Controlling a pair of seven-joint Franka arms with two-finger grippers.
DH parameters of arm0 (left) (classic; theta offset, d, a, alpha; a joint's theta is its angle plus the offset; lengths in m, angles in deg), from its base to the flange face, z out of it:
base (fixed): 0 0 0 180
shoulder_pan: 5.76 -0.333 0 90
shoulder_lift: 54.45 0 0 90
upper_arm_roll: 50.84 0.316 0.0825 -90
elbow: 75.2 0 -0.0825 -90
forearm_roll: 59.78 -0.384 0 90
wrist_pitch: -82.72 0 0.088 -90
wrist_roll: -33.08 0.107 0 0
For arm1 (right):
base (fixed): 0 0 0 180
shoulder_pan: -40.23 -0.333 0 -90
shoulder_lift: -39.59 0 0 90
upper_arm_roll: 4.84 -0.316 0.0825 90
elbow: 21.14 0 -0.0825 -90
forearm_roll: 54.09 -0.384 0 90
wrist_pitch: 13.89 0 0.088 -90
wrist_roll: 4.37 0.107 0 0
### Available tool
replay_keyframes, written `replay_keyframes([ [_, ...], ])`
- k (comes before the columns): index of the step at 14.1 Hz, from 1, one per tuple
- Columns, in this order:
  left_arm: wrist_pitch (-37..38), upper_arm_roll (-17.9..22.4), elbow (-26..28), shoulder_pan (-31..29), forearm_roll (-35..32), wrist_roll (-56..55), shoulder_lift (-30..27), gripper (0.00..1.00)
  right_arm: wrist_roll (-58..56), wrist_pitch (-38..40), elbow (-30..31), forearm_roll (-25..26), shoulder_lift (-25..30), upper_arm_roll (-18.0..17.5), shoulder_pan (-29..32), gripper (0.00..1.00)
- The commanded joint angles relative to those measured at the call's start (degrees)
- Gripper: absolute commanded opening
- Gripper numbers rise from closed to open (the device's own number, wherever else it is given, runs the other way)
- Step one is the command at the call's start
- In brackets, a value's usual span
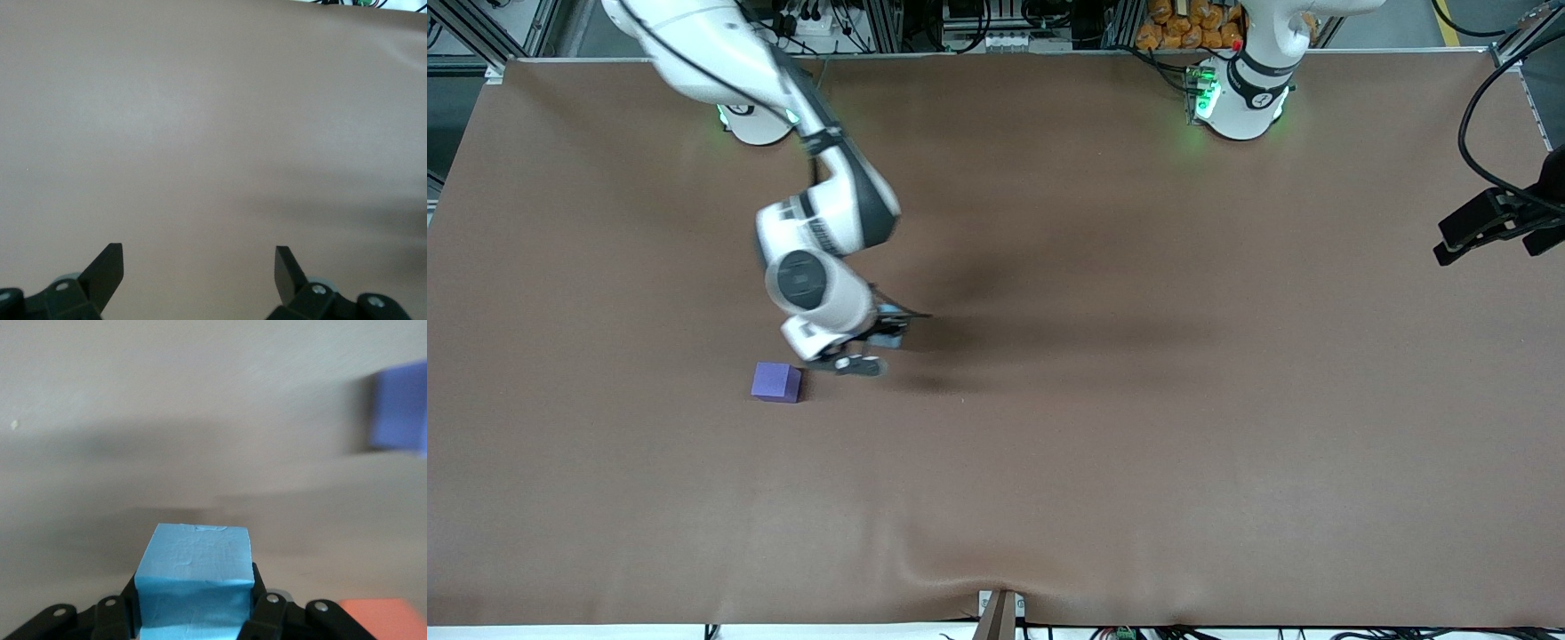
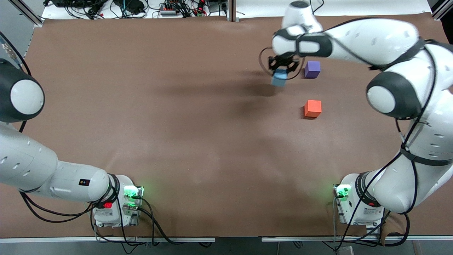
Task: Place blue block between orange and purple blocks
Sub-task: 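Carry the blue cube with the right gripper toward the purple cube, then lower the blue cube between orange and purple cubes, open the right gripper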
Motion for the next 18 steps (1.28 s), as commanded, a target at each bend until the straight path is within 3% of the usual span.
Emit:
replay_keyframes([
  [1,-0.81,-0.71,5.91,-1.31,-0.28,1.88,-4.42,1.0,-6.38,-0.17,7.06,0.39,5.75,-0.95,4.54,0.46],
  [5,-4.4,-0.62,13.37,-1.4,-0.28,1.88,-9.25,1.0,-13.68,-1.22,14.28,0.48,8.84,-1.04,10.6,0.46],
  [7,-5.29,-1.49,14.01,-2.89,-0.28,1.97,-9.53,1.0,-15.28,-5.42,16.13,0.48,8.23,-1.04,11.49,0.47],
  [9,-5.9,-8.93,13.83,-10.41,-0.28,2.06,-9.18,1.0,-15.28,-8.07,17.54,0.48,8.06,-1.04,11.4,0.47],
  [10,-6.08,-10.71,13.83,-11.67,-0.28,2.06,-9.26,1.0,-15.28,-9.39,18.07,0.48,7.71,-1.04,11.58,0.47],
  [18,-5.91,-10.2,14.18,-11.07,-0.63,2.06,-9.79,1.0,-15.37,-15.02,19.48,1.0,4.8,-0.95,12.99,0.49],
])
